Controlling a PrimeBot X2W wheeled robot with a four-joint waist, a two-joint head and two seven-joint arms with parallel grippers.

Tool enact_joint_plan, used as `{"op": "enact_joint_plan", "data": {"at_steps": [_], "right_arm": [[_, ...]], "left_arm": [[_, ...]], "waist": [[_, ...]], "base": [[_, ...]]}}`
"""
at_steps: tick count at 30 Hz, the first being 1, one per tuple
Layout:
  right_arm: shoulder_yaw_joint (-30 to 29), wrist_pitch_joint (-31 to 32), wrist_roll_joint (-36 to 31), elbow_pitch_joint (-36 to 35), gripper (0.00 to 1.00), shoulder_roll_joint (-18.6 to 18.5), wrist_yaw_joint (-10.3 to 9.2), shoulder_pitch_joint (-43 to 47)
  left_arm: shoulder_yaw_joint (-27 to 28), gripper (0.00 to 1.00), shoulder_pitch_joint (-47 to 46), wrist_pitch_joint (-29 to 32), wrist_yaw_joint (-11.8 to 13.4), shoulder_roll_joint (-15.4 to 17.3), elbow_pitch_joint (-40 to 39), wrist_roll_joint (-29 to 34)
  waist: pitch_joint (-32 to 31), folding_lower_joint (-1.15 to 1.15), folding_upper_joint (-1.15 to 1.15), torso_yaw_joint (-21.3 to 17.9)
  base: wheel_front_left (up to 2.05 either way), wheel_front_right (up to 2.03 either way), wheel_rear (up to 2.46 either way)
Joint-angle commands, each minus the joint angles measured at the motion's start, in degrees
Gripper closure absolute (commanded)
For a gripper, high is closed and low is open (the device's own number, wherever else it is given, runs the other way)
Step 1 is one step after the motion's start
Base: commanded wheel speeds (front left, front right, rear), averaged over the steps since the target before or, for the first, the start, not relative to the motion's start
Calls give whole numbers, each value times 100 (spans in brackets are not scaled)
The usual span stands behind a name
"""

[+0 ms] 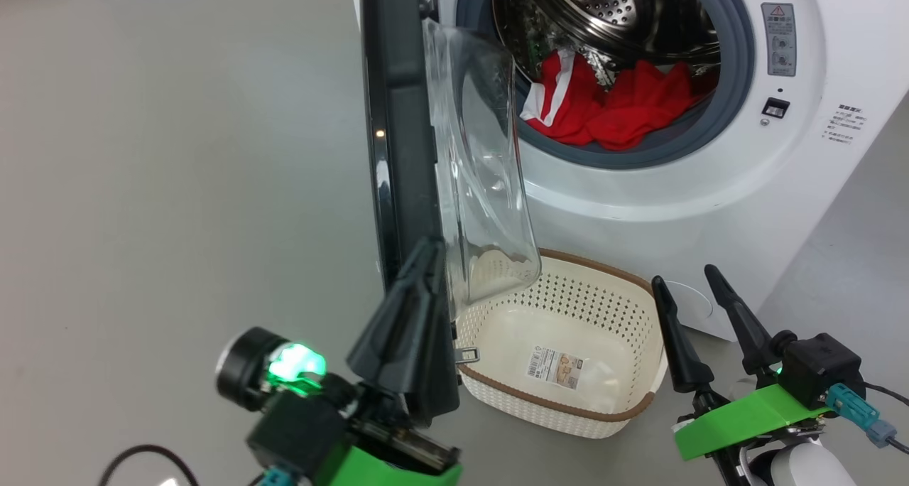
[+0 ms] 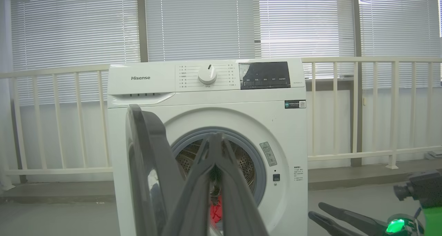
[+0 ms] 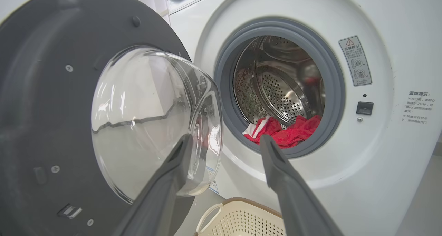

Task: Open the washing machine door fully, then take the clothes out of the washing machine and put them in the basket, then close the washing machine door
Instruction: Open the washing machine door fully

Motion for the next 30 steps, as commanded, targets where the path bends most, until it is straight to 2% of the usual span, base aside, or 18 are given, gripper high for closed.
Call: {"op": "enact_joint_plan", "data": {"at_steps": [1, 5, 11, 21, 30], "right_arm": [[175, -62, 16, -119, 0, 9, 36, -135], [209, -67, 31, -119, 0, 9, 36, -159], [211, -68, 45, -117, 0, 9, 36, -164], [250, -24, 50, -139, 0, 9, 36, -176], [227, 18, 30, -179, 0, 9, 36, -145]], "left_arm": [[-22, 100, -250, 64, -41, 40, -147, 11], [-465, 100, -256, 230, -70, 40, 188, -208], [-628, 100, -299, 333, -125, 40, 913, -285], [-547, 100, -518, 156, -22, 43, 1969, -416], [-252, 100, -630, -2, 214, 100, 2317, -470]], "waist": [[-14, 0, 0, -39], [2, 0, 0, -121], [23, 0, 0, -169], [65, 0, 0, -223], [82, 0, 0, -145]], "base": [[0, 0, 0], [0, 0, 0], [0, 0, 0], [0, 0, 0], [0, 0, 0]]}}
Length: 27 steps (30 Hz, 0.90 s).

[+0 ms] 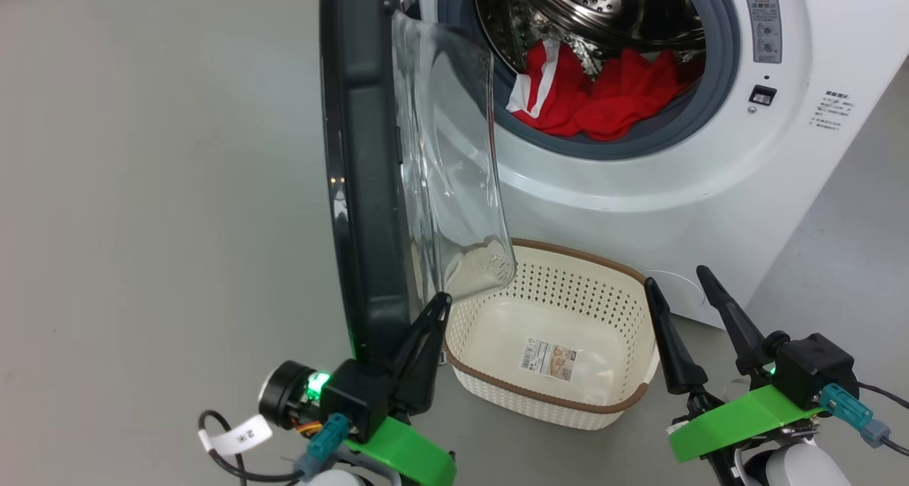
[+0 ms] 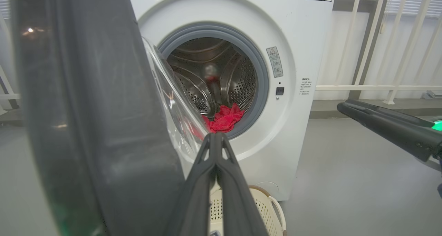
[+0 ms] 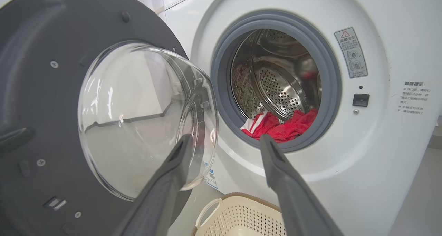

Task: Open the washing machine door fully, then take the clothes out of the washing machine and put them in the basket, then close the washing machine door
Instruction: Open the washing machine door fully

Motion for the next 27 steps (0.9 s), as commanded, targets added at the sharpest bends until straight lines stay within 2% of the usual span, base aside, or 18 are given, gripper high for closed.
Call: {"op": "enact_joint_plan", "data": {"at_steps": [1, 17, 27], "right_arm": [[119, 9, 20, -172, 0, 9, 36, -136], [128, 81, -2, -279, 0, 9, 36, -81], [184, 129, -8, -331, 0, 9, 36, -98]], "left_arm": [[351, 100, -219, -31, 102, 101, -44, -69], [765, 100, 22, 30, 455, 434, -215, -246], [1101, 100, 43, -37, 567, 689, -44, -366]], "waist": [[-10, 0, 0, 30], [-38, 0, 0, 447], [-7, 0, 0, 480]], "base": [[0, 0, 0], [0, 0, 0], [0, 0, 0]]}}
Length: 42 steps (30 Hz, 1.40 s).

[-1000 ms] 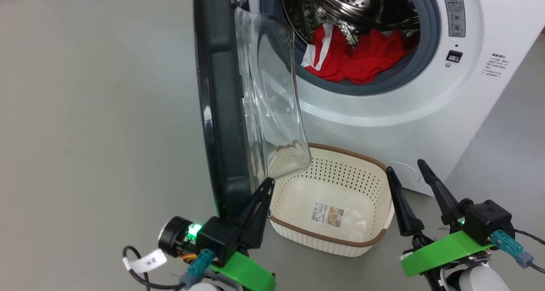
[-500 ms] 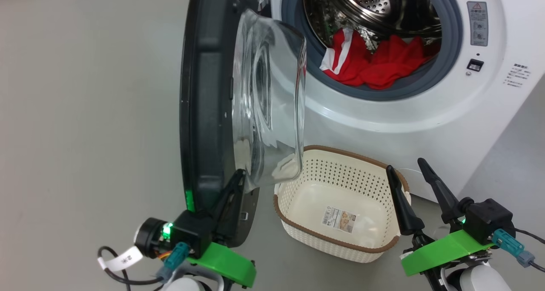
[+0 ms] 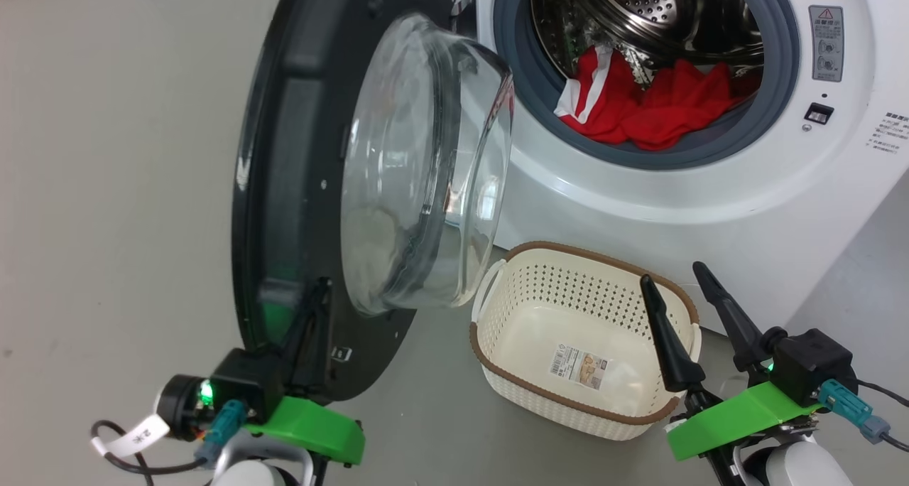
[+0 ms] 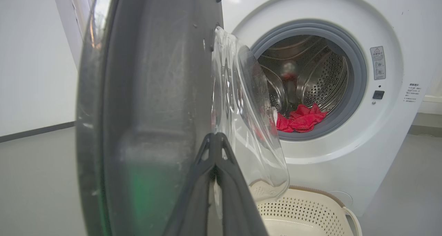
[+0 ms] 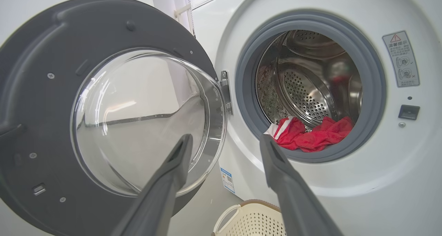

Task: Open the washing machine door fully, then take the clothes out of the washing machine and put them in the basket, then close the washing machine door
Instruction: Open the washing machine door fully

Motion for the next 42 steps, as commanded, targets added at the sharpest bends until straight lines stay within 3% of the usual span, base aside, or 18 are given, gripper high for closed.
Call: {"op": "enact_joint_plan", "data": {"at_steps": [1, 19, 42], "right_arm": [[162, 28, -13, -188, 0, 9, 36, -102], [126, 226, -185, -405, 0, 9, 36, -124], [201, 518, -374, -711, 0, 9, 36, -26]], "left_arm": [[329, 100, -111, -45, 111, 209, -33, -65], [917, 100, -438, -161, 227, 566, 470, -174], [1716, 100, -773, -177, 65, 761, 956, 16]], "waist": [[16, 0, 0, -11], [259, 0, 0, -25], [350, 0, 0, -97]], "base": [[0, 0, 0], [0, 0, 0], [0, 0, 0]]}}
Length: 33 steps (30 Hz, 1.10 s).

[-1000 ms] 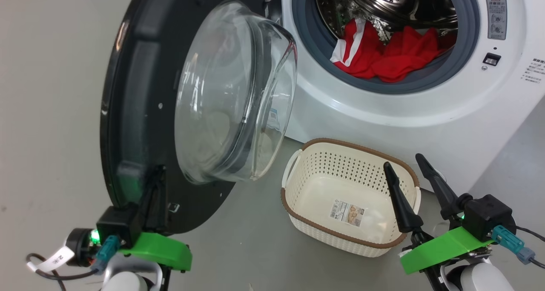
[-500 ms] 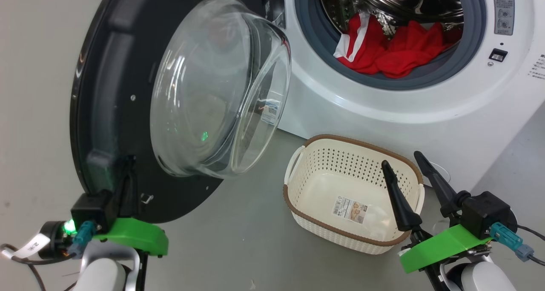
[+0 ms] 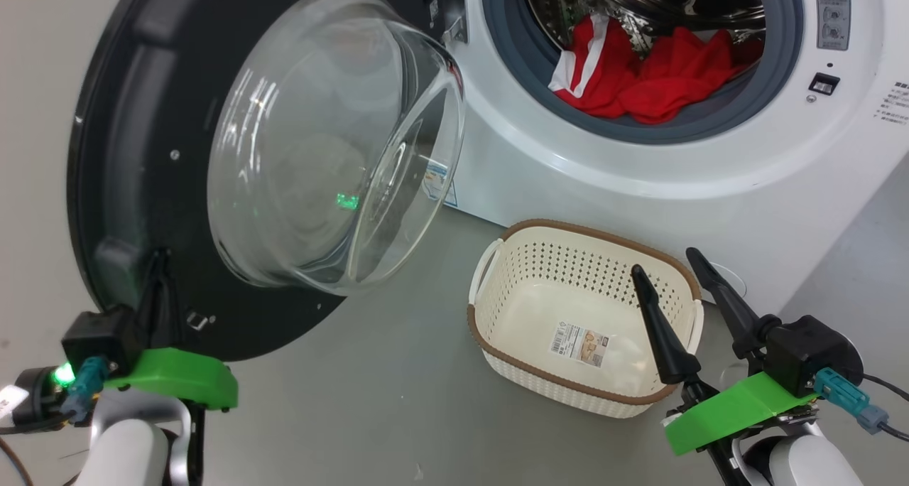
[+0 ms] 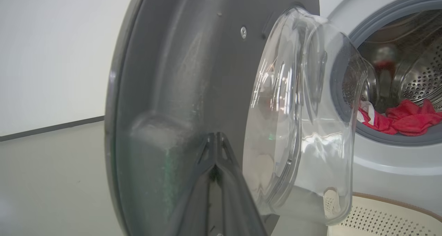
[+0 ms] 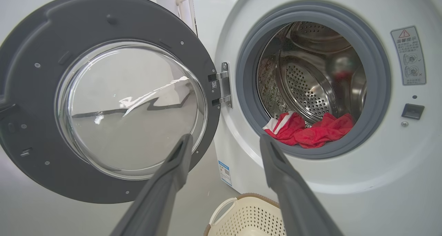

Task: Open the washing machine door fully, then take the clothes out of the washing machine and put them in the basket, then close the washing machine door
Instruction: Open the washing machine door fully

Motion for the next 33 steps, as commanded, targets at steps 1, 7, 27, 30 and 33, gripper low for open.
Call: {"op": "enact_joint_plan", "data": {"at_steps": [1, 7, 27, 30, 33], "right_arm": [[163, 35, -64, -192, 0, 13, 36, -39], [141, 150, -173, -319, 0, 13, 36, -77], [158, 415, -364, -547, 0, 13, 36, -193], [164, 424, -373, -550, 0, 13, 36, -203], [155, 421, -370, -557, 0, 13, 36, -209]], "left_arm": [[347, 100, -289, -70, 18, 305, -83, 81], [647, 100, -458, -71, -61, 302, 72, 116], [1344, 100, -948, -71, -378, 284, 727, 495], [1413, 100, -1016, -71, -425, 282, 798, 558], [1476, 100, -1067, -71, -462, 271, 847, 619]], "waist": [[44, 0, 0, -14], [191, 0, 0, -29], [474, 0, 0, -57], [491, 0, 0, -63], [508, 0, 0, -67]], "base": [[0, 0, 0], [0, 0, 0], [0, 0, 0], [0, 0, 0], [0, 0, 0]]}}
